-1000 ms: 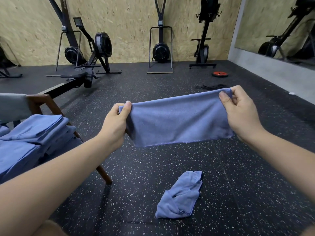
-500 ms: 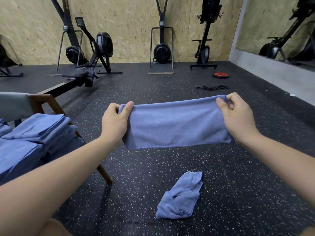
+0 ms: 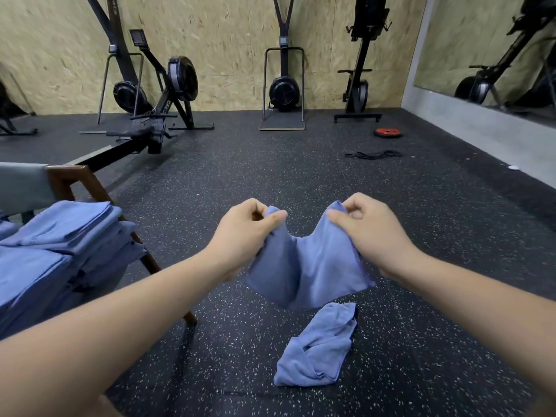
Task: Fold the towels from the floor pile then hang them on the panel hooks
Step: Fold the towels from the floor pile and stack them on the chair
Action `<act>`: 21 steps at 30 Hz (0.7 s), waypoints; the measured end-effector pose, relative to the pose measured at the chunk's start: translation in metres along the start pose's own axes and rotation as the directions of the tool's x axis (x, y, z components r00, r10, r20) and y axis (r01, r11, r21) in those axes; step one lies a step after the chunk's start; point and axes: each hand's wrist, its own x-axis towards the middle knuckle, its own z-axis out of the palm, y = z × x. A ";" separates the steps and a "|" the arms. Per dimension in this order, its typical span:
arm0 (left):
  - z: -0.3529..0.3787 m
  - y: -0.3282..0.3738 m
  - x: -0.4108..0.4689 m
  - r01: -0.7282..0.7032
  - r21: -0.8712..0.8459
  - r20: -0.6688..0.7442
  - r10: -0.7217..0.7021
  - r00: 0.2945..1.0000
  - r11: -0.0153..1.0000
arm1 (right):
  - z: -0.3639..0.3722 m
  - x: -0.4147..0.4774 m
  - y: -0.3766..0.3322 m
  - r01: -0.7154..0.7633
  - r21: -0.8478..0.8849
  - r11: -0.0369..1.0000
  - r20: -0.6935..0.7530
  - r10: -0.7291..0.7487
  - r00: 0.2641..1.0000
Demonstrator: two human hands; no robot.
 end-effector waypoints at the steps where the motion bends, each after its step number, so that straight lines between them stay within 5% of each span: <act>1: 0.004 0.003 -0.004 0.000 -0.007 0.022 0.000 1.000 1.000 | 0.004 -0.004 -0.003 0.000 0.007 1.000 0.024 0.000 1.000; 10: 0.015 0.019 -0.022 -0.138 0.077 0.090 0.131 0.987 0.987 | 0.026 -0.030 -0.032 -0.032 0.252 0.967 0.225 -0.027 0.974; 16: 0.014 0.025 -0.026 -0.165 0.162 0.063 0.157 0.986 0.973 | 0.027 -0.035 -0.043 -0.181 0.461 0.869 0.315 0.031 0.949; 21: 0.005 0.023 -0.021 -0.190 0.169 0.091 0.177 0.980 0.967 | 0.019 -0.034 -0.041 -0.103 0.379 0.920 0.355 -0.042 0.934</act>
